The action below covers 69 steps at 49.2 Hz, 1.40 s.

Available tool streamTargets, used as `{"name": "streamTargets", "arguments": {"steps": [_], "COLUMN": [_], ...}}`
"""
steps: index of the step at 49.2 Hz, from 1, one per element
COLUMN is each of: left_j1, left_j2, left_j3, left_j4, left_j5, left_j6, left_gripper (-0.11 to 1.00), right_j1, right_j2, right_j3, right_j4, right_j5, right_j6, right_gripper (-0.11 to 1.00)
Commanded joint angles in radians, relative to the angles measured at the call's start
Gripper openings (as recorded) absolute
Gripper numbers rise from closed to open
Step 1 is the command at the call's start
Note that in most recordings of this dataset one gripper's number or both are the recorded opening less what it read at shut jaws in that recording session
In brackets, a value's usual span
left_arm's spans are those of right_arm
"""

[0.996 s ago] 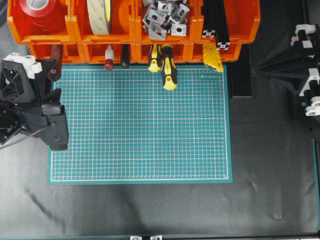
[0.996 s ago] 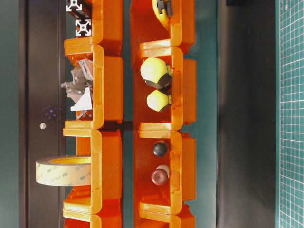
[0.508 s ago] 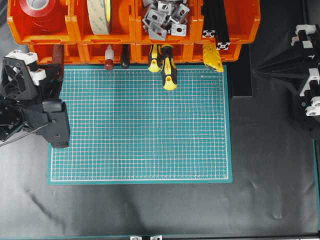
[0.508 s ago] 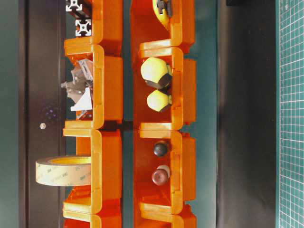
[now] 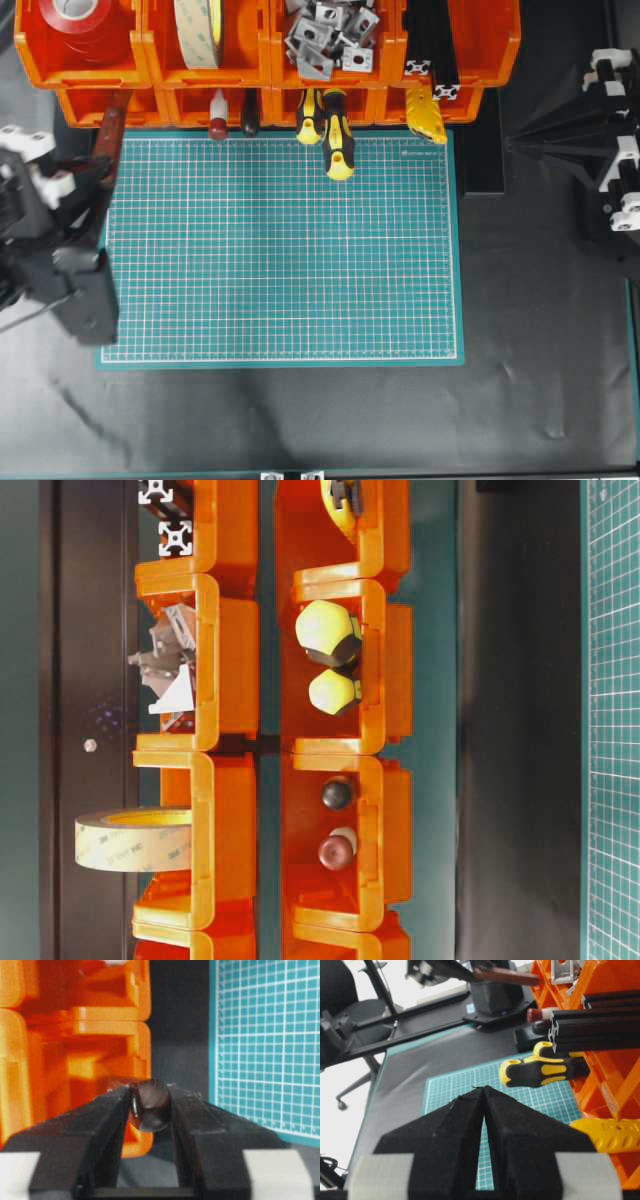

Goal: Pick scraper from container rack with left arm.
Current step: 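Close the left gripper on the scraper's brown handle, then pull the scraper out of the rack and swing it over the mat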

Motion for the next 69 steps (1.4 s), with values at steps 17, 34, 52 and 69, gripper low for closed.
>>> {"name": "streamTargets", "arguments": {"steps": [17, 34, 52, 69], "left_j1": [-0.238, -0.302, -0.156, 0.107], "left_j2": [-0.009, 0.137, 0.239, 0.259], "left_j3": [-0.258, -0.485, -0.483, -0.265], "left_j4": [0.005, 0.005, 0.008, 0.008], "left_j5": [0.193, 0.23, -0.175, -0.621], "left_j6": [0.032, 0.334, 0.371, 0.373], "left_gripper": [0.21, 0.2, 0.2, 0.2], "right_j1": [-0.011, -0.014, -0.014, -0.015], "right_j2": [0.006, 0.0, 0.0, -0.034], "right_j3": [0.0, 0.002, 0.0, -0.009], "right_j4": [0.002, 0.002, 0.018, 0.04], "right_j5": [-0.003, -0.003, 0.002, 0.08], "right_j6": [0.002, 0.005, 0.006, 0.054], "right_gripper": [0.01, 0.01, 0.01, 0.01]}}
